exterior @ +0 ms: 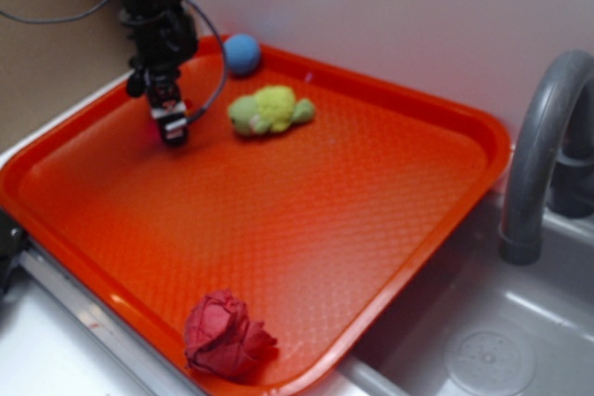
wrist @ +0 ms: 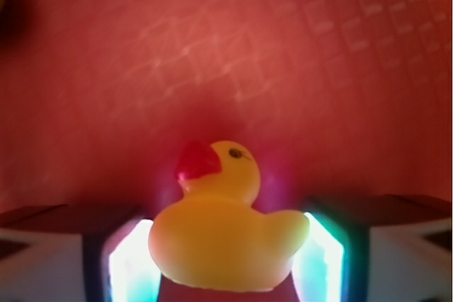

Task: Grab the yellow duck.

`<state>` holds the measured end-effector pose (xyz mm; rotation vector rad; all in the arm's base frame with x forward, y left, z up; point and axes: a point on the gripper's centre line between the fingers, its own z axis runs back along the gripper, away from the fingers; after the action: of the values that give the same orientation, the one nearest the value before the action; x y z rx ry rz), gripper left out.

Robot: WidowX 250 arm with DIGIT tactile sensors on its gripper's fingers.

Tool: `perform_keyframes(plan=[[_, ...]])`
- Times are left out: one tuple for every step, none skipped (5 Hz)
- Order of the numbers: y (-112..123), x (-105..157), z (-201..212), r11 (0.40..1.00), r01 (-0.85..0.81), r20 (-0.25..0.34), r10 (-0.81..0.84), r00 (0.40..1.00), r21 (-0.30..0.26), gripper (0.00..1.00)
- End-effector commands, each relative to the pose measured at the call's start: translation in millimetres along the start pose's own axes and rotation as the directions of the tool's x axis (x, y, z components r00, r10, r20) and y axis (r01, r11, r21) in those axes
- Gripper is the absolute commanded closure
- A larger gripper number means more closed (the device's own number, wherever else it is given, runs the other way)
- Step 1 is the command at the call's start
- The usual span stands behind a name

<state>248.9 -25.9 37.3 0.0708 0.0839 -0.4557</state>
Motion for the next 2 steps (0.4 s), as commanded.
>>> perform_keyframes(plan=[[-6,-21,75,0.997,-0.066,0.176,0.059,0.983,0.035,1.00],[-26,-26,126,0.996,-0.072,0.256,0.083,0.963,-0.052,1.00]])
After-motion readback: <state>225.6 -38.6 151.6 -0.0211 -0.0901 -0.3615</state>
